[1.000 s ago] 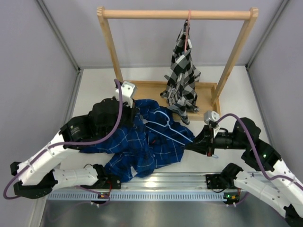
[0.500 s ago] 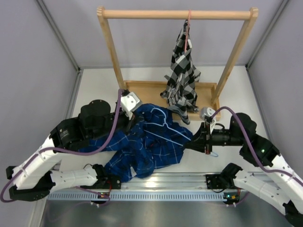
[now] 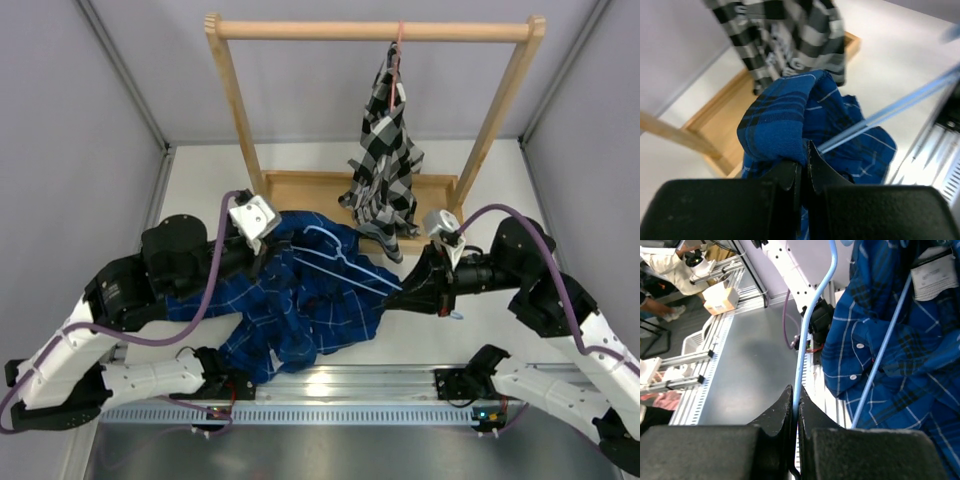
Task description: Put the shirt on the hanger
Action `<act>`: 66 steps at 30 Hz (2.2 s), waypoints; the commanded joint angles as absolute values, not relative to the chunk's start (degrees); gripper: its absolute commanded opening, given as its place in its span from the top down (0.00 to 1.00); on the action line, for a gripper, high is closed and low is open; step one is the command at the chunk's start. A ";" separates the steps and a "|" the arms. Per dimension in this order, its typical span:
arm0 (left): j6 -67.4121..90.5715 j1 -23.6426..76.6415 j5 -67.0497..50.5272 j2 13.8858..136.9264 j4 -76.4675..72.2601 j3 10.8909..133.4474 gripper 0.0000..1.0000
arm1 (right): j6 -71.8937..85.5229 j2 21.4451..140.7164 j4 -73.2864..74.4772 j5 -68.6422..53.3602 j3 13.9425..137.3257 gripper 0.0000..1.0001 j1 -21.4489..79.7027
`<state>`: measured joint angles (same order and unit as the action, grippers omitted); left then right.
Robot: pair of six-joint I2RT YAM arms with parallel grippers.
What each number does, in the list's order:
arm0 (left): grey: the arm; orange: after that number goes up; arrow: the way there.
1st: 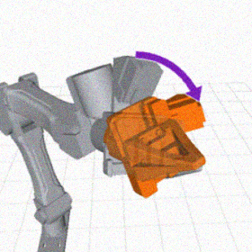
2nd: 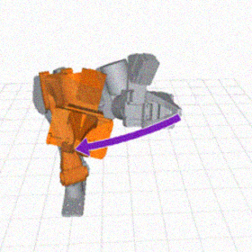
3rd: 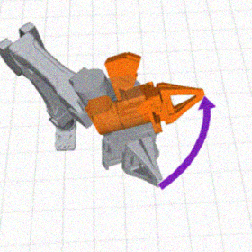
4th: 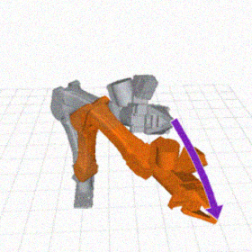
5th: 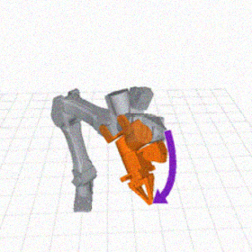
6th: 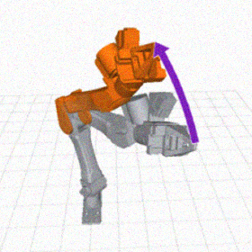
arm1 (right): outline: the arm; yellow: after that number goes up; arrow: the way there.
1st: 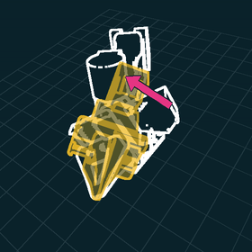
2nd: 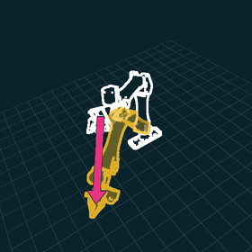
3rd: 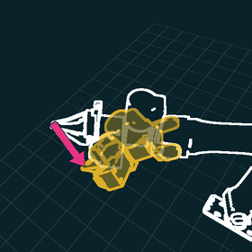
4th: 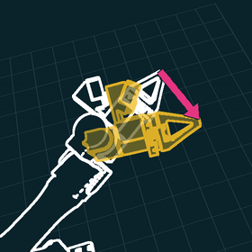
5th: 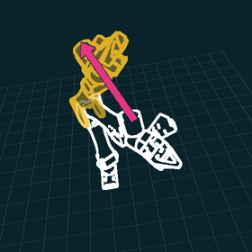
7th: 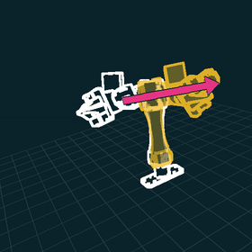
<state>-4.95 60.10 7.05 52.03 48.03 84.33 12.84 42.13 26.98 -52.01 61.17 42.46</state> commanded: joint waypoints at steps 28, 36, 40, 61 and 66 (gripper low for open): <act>-4.67 59.94 14.20 45.36 35.33 77.17 1.00 | 15.85 57.30 5.21 -53.00 56.42 1.00 45.35; -6.85 59.94 12.86 40.79 35.60 75.23 1.00 | 12.14 52.83 7.37 -61.16 51.06 1.00 45.35; -10.36 59.94 3.72 38.76 36.03 75.15 1.00 | 4.94 48.88 17.91 -65.38 51.50 1.00 45.35; -11.95 59.94 -27.33 50.62 38.23 82.44 0.97 | 21.88 42.37 -10.10 -54.88 47.47 1.00 46.14; -12.57 59.94 -20.94 49.31 38.23 81.74 1.00 | 25.83 38.94 -19.93 -48.17 40.88 1.00 46.23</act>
